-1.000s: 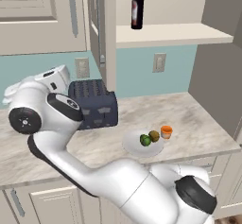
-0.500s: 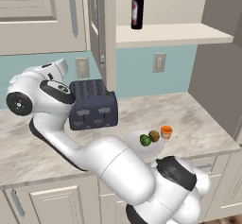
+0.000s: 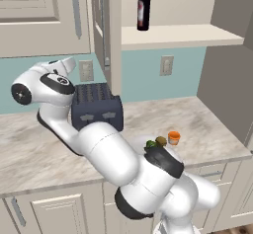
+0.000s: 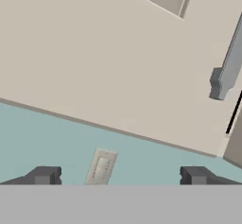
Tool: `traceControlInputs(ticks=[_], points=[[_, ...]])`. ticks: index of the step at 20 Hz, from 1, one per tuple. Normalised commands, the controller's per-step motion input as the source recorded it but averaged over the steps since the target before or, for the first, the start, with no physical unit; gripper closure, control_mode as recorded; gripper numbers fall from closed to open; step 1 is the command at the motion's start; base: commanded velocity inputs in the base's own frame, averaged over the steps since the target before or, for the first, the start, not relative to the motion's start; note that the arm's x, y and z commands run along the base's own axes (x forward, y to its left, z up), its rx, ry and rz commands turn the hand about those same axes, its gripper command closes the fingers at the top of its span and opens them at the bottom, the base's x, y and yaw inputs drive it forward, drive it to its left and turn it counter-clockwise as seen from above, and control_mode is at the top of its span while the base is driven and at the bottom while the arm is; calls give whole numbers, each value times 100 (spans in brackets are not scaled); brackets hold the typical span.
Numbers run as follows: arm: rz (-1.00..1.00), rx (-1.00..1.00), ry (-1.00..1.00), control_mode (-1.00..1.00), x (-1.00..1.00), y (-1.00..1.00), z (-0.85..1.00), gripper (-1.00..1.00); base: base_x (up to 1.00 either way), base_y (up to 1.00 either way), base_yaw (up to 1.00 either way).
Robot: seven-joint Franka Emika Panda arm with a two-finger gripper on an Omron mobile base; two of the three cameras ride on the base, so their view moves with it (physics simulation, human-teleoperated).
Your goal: Pick the avocado and bread from the counter and place them on the plate. Then pick the jam from the cabinet and place it next to the plate. Lastly close the cabinet door.
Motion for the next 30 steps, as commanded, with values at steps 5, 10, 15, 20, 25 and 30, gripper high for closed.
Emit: traceControlInputs(ticks=[5, 10, 15, 20, 25, 30], points=[[-19, 0, -2, -100, 38, -65, 0, -100, 0, 0, 0], [-15, 0, -7, -100, 7, -77, 0, -100, 0, 0, 0], [-11, 1, -15, -100, -48, -65, 1, -100, 0, 0, 0], [-9, 1, -19, -100, -40, -67, 6, -100, 0, 0, 0], [-9, 0, -17, -100, 0, -84, 13, -100, 0, 0, 0], [-6, 3, -13, -100, 15, -83, 12, -100, 0, 0, 0]])
